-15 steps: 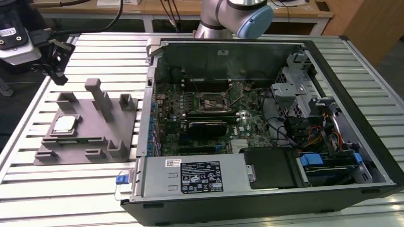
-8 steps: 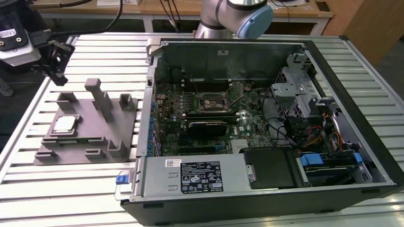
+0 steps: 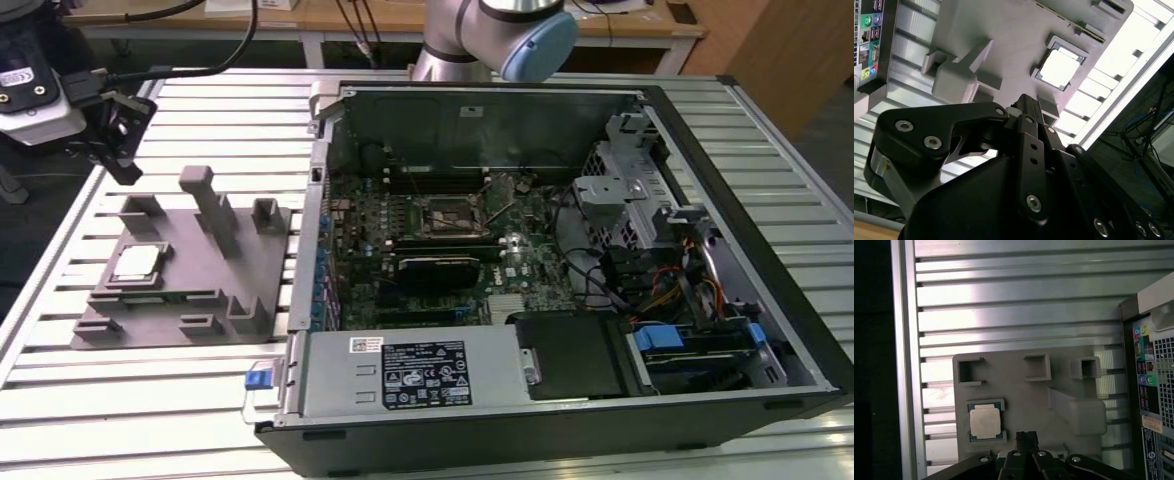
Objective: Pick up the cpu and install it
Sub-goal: 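Pick up the cpu and move it towards the insertion slot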
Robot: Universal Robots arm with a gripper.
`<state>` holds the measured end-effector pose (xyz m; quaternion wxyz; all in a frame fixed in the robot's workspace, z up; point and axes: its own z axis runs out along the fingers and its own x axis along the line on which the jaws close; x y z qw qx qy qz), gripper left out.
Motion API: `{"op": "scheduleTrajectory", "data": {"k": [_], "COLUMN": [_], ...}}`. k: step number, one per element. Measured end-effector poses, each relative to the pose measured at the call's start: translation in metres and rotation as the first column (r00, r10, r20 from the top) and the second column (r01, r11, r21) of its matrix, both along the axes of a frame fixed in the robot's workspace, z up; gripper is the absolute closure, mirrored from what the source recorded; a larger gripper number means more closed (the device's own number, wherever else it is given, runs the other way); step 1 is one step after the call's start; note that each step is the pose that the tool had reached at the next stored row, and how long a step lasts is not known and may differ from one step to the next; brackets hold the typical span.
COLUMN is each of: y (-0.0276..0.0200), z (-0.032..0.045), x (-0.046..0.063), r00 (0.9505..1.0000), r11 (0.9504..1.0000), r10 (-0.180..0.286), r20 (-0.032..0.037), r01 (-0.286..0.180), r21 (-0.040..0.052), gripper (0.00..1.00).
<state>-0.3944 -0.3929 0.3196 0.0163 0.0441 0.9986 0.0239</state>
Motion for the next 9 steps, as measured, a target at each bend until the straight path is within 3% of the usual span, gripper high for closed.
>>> {"op": "scheduleTrajectory", "data": {"k": [9], "y": [0.0], "z": [-0.0078], "x": [-0.0049], "r00": [1.0], "r11": [1.0], "r10": [0.0], "r20": [0.0], "r01": [0.0], "r21": [0.0], "gripper": [0.89]}}
